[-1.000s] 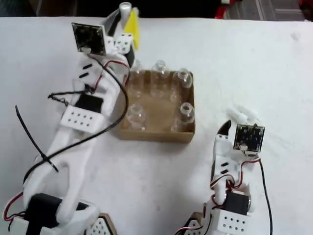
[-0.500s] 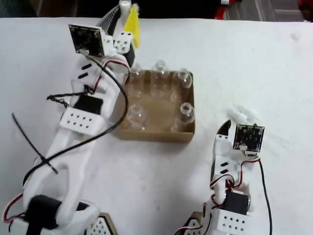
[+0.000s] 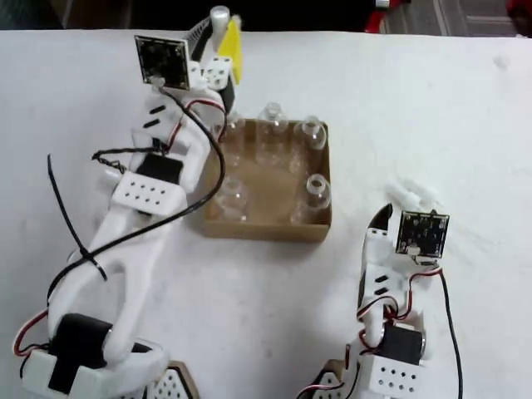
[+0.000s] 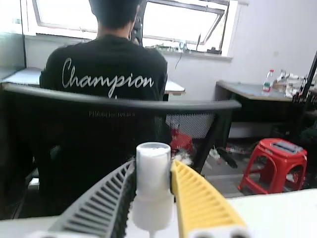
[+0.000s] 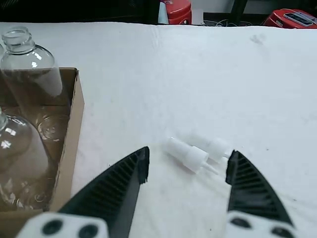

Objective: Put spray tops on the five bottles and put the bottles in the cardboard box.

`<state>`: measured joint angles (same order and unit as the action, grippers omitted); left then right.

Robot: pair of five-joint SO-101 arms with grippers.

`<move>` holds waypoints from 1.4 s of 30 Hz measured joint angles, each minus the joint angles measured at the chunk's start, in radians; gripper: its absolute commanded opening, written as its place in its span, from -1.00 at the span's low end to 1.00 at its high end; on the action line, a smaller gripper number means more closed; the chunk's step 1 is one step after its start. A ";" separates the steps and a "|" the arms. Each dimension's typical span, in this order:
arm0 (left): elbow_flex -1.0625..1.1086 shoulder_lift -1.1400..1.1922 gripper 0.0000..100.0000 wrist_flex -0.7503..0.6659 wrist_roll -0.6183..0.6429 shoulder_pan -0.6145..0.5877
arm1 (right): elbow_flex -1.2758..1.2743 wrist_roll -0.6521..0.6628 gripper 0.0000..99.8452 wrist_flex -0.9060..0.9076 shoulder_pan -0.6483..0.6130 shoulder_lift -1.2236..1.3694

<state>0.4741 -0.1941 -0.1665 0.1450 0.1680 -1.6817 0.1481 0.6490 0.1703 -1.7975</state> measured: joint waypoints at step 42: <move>-0.006 -0.684 -0.90 0.790 0.000 -0.092 | 0.000 0.003 -0.54 0.000 0.000 0.000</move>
<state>0.4680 -0.8784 0.6237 0.1450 0.0760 -1.6817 0.1511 0.6490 0.1703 -1.7975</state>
